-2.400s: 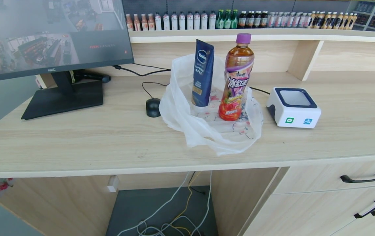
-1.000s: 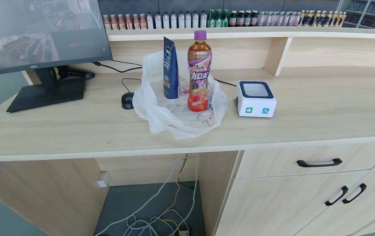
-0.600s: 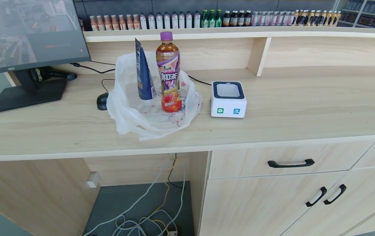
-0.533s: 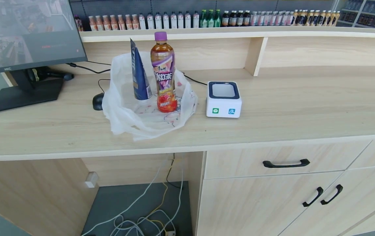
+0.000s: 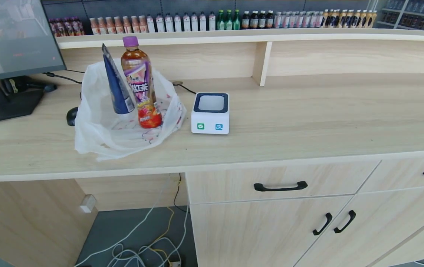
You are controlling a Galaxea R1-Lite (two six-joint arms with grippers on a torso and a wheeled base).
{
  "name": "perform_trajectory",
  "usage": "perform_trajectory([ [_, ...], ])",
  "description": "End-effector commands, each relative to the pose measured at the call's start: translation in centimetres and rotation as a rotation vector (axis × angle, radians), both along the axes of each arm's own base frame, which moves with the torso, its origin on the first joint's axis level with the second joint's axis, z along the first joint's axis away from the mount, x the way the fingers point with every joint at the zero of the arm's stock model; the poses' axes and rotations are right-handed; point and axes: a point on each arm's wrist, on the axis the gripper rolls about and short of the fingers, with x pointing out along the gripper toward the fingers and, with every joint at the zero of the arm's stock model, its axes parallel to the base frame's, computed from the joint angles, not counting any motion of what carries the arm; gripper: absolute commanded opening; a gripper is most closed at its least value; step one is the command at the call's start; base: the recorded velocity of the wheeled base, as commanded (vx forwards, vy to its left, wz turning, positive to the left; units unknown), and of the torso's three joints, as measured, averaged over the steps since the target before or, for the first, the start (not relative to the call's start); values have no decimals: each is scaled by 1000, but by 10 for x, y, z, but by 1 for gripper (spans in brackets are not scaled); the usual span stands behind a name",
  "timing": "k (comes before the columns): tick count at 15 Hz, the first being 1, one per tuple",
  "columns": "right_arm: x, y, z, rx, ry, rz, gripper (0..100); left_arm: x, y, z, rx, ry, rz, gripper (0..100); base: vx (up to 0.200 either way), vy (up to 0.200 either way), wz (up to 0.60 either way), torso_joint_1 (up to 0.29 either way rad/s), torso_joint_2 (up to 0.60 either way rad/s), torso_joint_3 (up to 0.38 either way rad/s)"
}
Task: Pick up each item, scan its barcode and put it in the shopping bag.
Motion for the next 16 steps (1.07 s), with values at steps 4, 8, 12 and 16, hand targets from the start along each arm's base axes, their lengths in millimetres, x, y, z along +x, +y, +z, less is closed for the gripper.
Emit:
perform_trajectory([
  [4, 0, 0, 0, -2, 2, 1, 100, 0, 0, 0, 1, 0, 0, 100, 0, -200, 0, 1, 2, 2],
  [8, 0, 0, 0, -2, 2, 1, 100, 0, 0, 0, 3, 0, 0, 100, 0, 0, 0, 0, 0, 0],
  [12, 0, 0, 0, -3, 2, 1, 100, 0, 0, 0, 7, 0, 0, 100, 0, 0, 0, 0, 0, 0],
  [16, 0, 0, 0, -3, 2, 1, 100, 0, 0, 0, 7, 0, 0, 100, 0, 0, 0, 0, 0, 0],
])
